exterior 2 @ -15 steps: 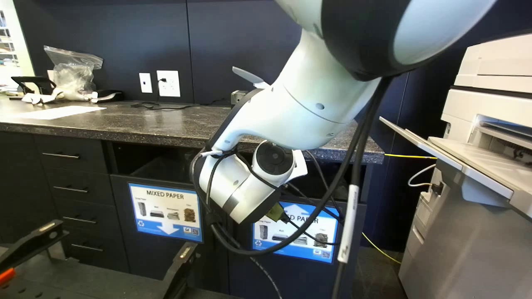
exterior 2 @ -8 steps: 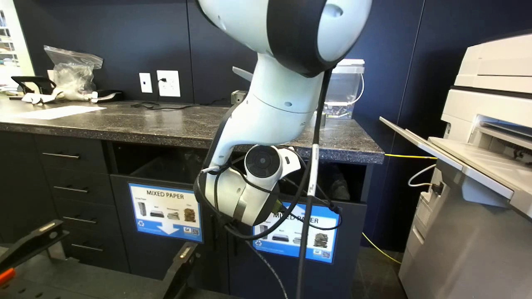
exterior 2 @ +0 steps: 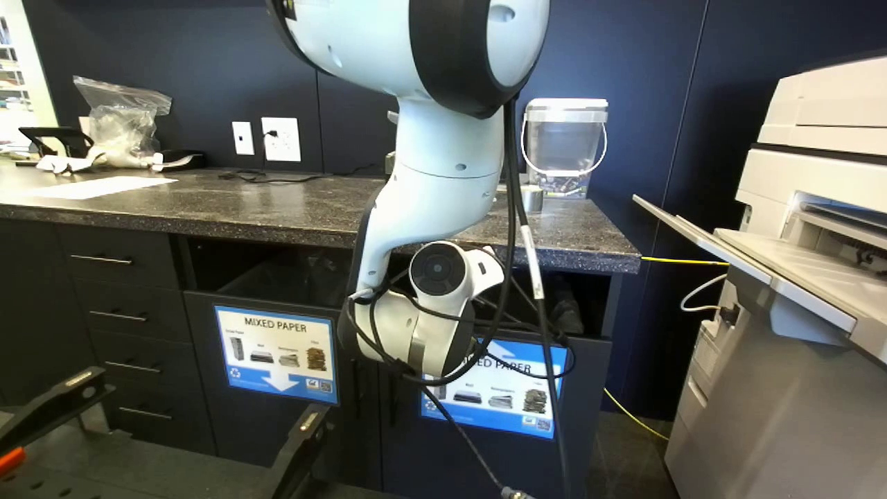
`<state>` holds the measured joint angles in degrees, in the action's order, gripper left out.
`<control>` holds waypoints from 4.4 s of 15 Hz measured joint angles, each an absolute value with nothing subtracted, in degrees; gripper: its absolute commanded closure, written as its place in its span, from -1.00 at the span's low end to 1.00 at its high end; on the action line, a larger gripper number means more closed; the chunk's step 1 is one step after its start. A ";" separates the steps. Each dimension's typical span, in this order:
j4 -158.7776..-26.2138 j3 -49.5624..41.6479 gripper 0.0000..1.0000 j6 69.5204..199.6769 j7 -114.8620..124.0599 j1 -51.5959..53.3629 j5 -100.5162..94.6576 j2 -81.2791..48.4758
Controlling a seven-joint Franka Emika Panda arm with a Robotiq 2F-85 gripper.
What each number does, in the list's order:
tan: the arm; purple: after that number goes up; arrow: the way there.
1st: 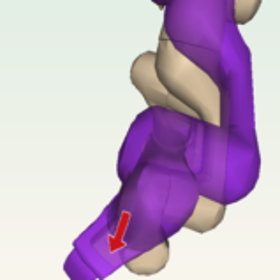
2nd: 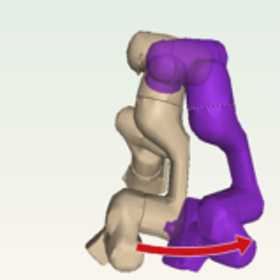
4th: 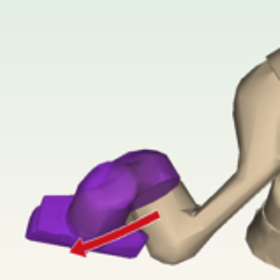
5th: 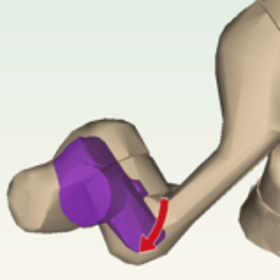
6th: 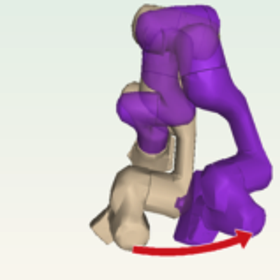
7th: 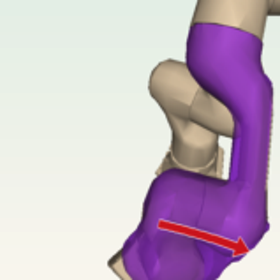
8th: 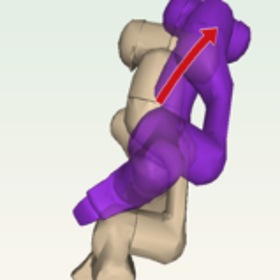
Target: Put the tissues in the rubbish bin.
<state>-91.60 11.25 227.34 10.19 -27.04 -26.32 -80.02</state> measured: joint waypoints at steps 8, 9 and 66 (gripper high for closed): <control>-90.40 7.40 -1.00 227.55 11.47 -24.69 -25.04 -80.43; -90.47 6.93 -1.00 227.58 11.47 -24.62 -25.04 -80.22; -85.03 4.95 -1.00 174.59 -13.47 -11.84 0.86 -51.82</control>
<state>-85.03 4.95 174.59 -13.47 -11.84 0.86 -51.82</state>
